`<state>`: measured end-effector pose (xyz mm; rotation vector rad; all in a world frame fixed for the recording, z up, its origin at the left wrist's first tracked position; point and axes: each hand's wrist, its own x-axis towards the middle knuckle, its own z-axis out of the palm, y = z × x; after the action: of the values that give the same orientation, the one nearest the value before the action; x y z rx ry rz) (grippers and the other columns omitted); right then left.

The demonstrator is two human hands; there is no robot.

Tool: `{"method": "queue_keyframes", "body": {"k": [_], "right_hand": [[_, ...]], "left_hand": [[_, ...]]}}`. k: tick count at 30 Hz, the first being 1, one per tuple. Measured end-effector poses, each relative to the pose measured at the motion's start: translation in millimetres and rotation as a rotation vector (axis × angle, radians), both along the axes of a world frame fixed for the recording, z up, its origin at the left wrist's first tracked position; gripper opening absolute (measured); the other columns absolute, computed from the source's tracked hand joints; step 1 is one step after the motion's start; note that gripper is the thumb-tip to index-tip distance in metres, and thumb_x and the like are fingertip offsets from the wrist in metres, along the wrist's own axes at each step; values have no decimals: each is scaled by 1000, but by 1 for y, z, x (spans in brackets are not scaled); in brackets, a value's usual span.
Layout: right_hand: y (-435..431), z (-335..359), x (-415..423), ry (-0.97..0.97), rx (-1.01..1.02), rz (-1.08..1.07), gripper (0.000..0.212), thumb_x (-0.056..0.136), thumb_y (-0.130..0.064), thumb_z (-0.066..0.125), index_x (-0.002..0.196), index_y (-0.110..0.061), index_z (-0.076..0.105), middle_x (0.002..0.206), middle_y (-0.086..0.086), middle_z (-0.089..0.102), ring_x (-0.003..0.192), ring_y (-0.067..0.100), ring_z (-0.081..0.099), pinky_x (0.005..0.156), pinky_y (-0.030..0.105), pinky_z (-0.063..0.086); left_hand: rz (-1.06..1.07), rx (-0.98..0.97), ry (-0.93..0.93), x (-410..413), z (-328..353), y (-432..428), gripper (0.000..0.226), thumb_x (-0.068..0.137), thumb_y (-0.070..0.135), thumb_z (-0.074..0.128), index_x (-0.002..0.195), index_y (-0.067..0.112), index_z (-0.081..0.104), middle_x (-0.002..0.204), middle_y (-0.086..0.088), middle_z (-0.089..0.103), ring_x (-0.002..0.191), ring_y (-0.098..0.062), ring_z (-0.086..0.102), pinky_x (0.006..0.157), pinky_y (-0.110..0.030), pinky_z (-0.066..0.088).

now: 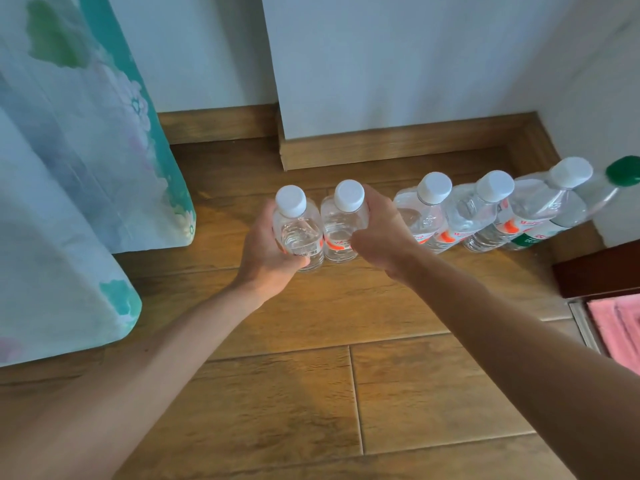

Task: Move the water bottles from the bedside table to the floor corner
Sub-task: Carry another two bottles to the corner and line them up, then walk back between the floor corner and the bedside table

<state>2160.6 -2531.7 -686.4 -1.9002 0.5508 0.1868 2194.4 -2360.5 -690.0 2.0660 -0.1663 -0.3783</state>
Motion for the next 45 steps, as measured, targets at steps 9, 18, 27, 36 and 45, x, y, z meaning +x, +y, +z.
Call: {"method": "queue_keyframes", "body": {"k": [9,18,27,36,45], "right_hand": [[0,13,-4,16,-29,-12,65,78,11,51,133,-21,41,114,2,52,85,11,53,60,19,48],[0,16,-10,84,-35,3,60,81,9,49,133,-19,39,111,-1,51,88,11,51,60,19,45],[5,24,-29,372,81,-27,62,80,-6,62,138,-11,39,124,6,54,113,24,54,85,33,49],[34,119,-123,700,-366,335,63,89,-23,60,144,-14,30,141,13,47,130,35,46,100,41,45],[75,327,-197,658,-599,530,62,89,-21,58,142,-18,26,139,6,42,128,28,42,92,43,46]], "left_hand": [[-57,5,-42,2,-1,-1,72,65,-8,80,114,28,44,98,20,52,96,11,52,70,2,39],[-66,28,3,-2,-11,6,82,67,0,82,130,27,37,109,18,50,110,-6,51,91,-21,46],[-80,198,192,-10,9,16,91,71,14,83,143,22,28,143,-3,44,132,-20,44,110,-37,37],[-328,725,334,-95,125,45,78,86,37,66,147,12,25,145,-14,40,133,-29,41,107,-37,37],[-611,802,221,-158,344,56,78,88,43,58,148,14,17,141,-12,38,129,-31,40,101,-43,41]]}}
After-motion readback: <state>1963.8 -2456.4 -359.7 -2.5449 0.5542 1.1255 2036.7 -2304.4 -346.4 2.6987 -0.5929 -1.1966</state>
